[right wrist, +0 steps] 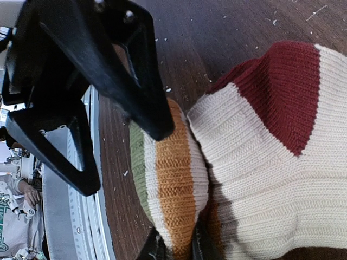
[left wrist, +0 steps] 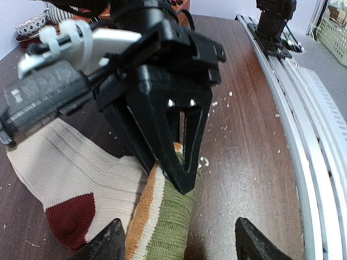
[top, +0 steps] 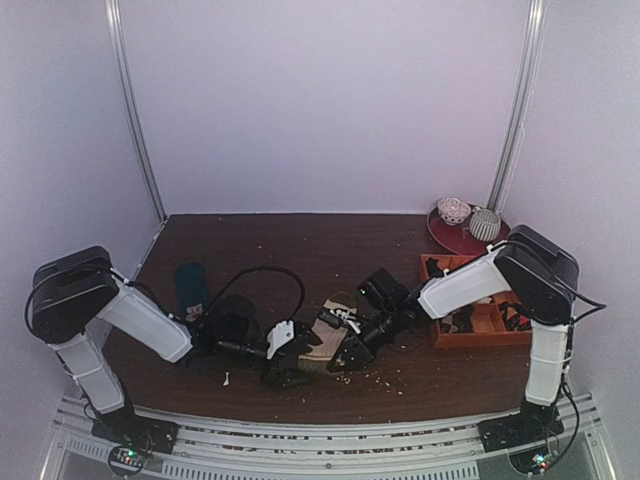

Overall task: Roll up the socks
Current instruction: Roll a pair of socks at the center of the board.

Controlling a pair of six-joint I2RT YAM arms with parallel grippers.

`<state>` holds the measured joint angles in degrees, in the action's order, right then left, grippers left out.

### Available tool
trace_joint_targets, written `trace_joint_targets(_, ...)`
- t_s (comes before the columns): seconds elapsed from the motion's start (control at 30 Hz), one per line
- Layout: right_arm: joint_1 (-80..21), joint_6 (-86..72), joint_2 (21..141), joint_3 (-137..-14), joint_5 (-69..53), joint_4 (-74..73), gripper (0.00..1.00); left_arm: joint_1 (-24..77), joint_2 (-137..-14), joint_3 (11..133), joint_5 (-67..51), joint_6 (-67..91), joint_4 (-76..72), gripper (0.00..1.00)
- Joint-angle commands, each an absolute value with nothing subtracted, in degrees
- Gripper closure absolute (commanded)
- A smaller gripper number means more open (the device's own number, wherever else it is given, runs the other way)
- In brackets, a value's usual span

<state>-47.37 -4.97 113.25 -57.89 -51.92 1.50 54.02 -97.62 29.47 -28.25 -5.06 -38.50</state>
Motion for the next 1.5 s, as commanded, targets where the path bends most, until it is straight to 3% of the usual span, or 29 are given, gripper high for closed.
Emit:
trace_joint_targets(0.0,-47.4,-5.8,117.5,-55.4,-46.1,-9.3,0.88,54.2,-101.8,31.1,-27.5,-4.8,-40.3,0.4)
trace_joint_targets(0.23,-47.1,-5.3,117.4,-54.9,-46.0,-9.7,0.88,54.2,-104.2,31.5,-26.0,-4.1,-41.3,0.36)
trace_joint_targets(0.37,-46.9,-5.3,117.6,-55.0,-46.2,-9.8,0.88,54.2,-105.5,33.1,-25.9,-4.1,-40.2,0.44)
trace_joint_targets(0.43,-46.9,-5.4,117.4,-54.9,-46.5,-9.4,0.88,54.2,-106.6,33.9,-25.3,-4.1,-38.6,0.59)
trace_joint_targets(0.47,-46.9,-5.4,117.3,-54.8,-46.6,-9.3,0.88,54.2,-107.2,34.2,-24.5,-3.8,-37.6,0.73)
trace_joint_targets(0.5,-47.0,-5.4,117.1,-54.8,-46.8,-9.2,0.87,54.2,-107.5,34.5,-23.5,-3.2,-36.3,0.92)
trace_joint_targets(0.53,-46.9,-5.3,117.0,-54.7,-47.0,-9.1,0.87,54.2,-107.6,34.6,-22.7,-2.5,-35.5,1.0)
trace_joint_targets(0.7,-47.0,-4.9,115.6,-54.6,-46.6,-8.8,0.85,54.2,-106.9,34.6,-21.5,0.7,-30.5,1.0)
trace_joint_targets(0.8,-46.9,-4.0,110.1,-53.4,-41.7,-6.1,0.74,54.2,-107.5,36.7,-21.8,4.3,-22.7,1.0)
trace_joint_targets(0.87,-46.8,-4.1,102.3,-50.0,-35.3,0.1,0.65,53.8,-108.7,38.1,-23.1,7.2,-18.0,1.0)
trace_joint_targets(1.1,-51.3,8.4,79.3,-30.3,-22.2,28.8,0.49,51.6,-113.5,37.4,-33.9,17.4,-13.8,1.0)
trace_joint_targets(1.23,-57.6,19.3,79.7,-27.7,-15.0,31.2,0.42,50.9,-114.9,37.0,-35.2,19.5,-12.8,1.0)
trace_joint_targets(1.47,-62.6,28.9,86.1,-31.5,-7.9,28.7,0.43,50.4,-115.8,38.7,-35.6,19.5,-10.1,1.0)
